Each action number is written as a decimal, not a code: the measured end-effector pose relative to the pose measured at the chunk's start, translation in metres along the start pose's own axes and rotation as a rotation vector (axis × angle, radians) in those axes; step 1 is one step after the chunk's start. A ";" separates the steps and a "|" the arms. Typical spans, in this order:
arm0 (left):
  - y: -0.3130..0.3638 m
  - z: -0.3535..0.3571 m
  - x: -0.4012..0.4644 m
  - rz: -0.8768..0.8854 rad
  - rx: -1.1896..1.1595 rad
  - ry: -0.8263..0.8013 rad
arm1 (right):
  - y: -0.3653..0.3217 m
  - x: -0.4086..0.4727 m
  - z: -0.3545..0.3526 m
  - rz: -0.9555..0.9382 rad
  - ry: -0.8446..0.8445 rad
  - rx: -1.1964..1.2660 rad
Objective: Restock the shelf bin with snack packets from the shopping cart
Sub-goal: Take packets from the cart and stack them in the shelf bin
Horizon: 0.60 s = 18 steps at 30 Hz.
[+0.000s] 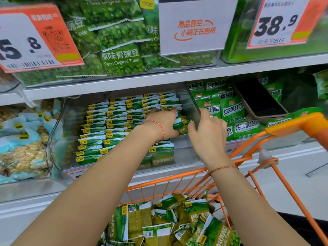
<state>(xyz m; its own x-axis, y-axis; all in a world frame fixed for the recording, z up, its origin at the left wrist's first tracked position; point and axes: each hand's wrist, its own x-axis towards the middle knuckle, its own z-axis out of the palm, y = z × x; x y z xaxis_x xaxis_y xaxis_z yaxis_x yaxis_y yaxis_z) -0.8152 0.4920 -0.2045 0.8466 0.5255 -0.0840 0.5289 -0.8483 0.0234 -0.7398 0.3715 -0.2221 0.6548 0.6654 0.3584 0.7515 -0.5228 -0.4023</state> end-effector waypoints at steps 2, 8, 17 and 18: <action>0.004 -0.005 0.002 0.001 0.046 -0.057 | 0.000 0.000 0.000 0.002 -0.004 0.001; 0.029 -0.013 0.016 0.043 0.279 -0.230 | 0.000 -0.001 0.000 0.015 -0.009 0.009; 0.013 0.009 0.018 -0.017 0.155 -0.161 | 0.000 -0.001 0.000 0.017 -0.005 0.030; 0.011 0.008 0.017 -0.044 0.141 -0.131 | 0.000 -0.001 0.000 0.017 -0.007 0.028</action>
<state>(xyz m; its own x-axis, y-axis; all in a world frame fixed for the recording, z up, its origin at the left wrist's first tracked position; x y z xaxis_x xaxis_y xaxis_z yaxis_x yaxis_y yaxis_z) -0.7955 0.4914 -0.2141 0.8029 0.5573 -0.2115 0.5440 -0.8301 -0.1222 -0.7402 0.3708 -0.2226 0.6668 0.6605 0.3450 0.7376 -0.5191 -0.4318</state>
